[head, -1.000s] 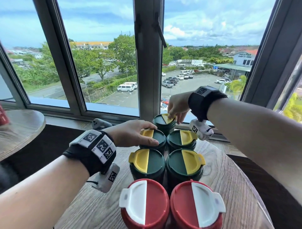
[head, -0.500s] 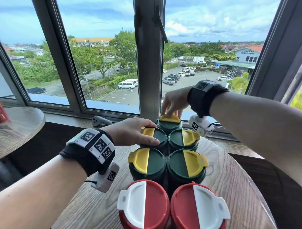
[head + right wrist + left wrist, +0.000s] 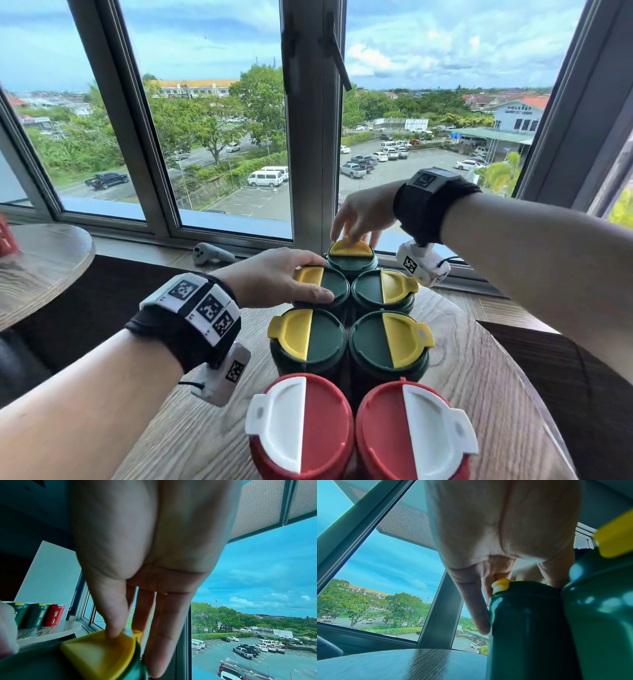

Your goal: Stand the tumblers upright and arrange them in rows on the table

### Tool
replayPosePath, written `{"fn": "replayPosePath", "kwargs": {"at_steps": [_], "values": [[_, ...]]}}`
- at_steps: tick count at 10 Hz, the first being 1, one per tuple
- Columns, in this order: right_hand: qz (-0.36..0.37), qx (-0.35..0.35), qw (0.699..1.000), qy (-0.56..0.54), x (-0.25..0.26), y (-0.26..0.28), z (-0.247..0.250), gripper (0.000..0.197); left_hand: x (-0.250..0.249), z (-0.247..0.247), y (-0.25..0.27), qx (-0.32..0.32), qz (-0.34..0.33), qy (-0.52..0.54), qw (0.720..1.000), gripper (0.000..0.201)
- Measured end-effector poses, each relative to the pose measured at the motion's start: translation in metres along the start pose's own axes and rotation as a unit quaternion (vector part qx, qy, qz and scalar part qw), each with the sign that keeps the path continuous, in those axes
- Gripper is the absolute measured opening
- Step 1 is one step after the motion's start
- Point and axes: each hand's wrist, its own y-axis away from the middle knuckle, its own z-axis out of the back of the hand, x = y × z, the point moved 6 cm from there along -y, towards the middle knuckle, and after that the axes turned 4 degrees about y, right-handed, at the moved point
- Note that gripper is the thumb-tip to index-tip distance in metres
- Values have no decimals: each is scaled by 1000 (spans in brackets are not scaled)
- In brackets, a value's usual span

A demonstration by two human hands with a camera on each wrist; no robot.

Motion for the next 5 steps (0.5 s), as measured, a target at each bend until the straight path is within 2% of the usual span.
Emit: {"fn": "replayPosePath", "kwargs": {"at_steps": [3,4,5], "values": [[32,-10,999,-1,9,31,2,46,-4,-1,7,-3,-1,-103,995,78],[36,-38,998,-19,5,50,3,47,0,3,11,-18,5,-109,994,89],[26,-94,993,-70,-3,77,-1,49,1,14,21,-52,-9,-97,994,91]]}}
